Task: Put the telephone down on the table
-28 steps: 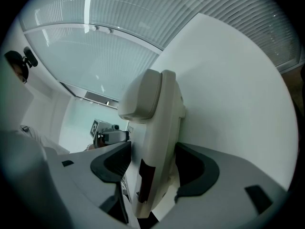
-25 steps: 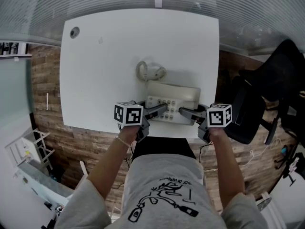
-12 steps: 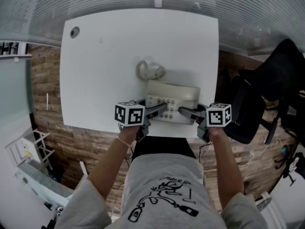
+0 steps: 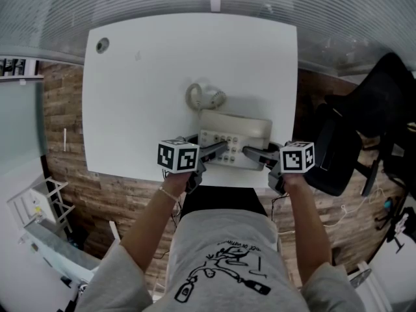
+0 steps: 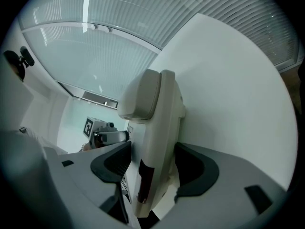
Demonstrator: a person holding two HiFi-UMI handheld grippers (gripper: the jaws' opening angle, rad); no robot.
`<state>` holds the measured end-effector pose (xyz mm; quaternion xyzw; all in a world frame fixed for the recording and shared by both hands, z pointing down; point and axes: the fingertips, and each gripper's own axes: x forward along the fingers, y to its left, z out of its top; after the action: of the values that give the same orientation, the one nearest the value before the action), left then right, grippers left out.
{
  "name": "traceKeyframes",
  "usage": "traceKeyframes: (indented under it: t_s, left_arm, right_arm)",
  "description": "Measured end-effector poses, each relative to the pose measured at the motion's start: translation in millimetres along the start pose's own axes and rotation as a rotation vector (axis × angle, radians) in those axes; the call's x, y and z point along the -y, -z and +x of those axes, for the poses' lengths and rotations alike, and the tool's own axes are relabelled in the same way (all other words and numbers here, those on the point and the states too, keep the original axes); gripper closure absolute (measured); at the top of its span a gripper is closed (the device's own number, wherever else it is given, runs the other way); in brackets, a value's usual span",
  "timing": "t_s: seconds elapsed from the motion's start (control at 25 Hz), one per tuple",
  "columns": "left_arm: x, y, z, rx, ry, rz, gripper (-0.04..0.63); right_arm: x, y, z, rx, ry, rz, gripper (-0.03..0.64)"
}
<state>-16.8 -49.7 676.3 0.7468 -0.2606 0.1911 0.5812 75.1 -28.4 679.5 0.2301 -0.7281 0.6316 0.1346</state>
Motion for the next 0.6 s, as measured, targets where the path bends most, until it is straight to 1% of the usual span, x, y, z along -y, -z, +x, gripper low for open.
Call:
traceKeyframes:
  t_s: [0.12, 0.32, 0.48, 0.52, 0.6]
  left_arm:
    - [-1.2, 0.3, -0.4, -0.009, -0.016, 0.008, 0.276]
    - [-2.3, -1.3, 0.1, -0.018, -0.039, 0.021, 0.27]
    - [-0.7, 0.5, -1.2, -0.029, -0.04, 0.026, 0.261]
    - [0.2, 1.8, -1.4, -0.037, -0.038, 0.029, 0.224]
    - [0.0, 3.7, -1.6, -0.049, -0.043, 0.039, 0.213]
  right_arm:
    - [0.0, 0.3, -0.9, 0.0, 0.013, 0.007, 0.311]
    - [1.5, -0.5, -0.3, -0.002, 0.01, 0.004, 0.311]
    - [0.2, -1.2, -0.8, -0.005, 0.022, -0.01, 0.311]
    - [-0.4, -1.8, -0.6, -0.005, 0.022, -0.012, 0.311]
    - [-0.9, -3.5, -0.4, -0.001, 0.02, -0.011, 0.31]
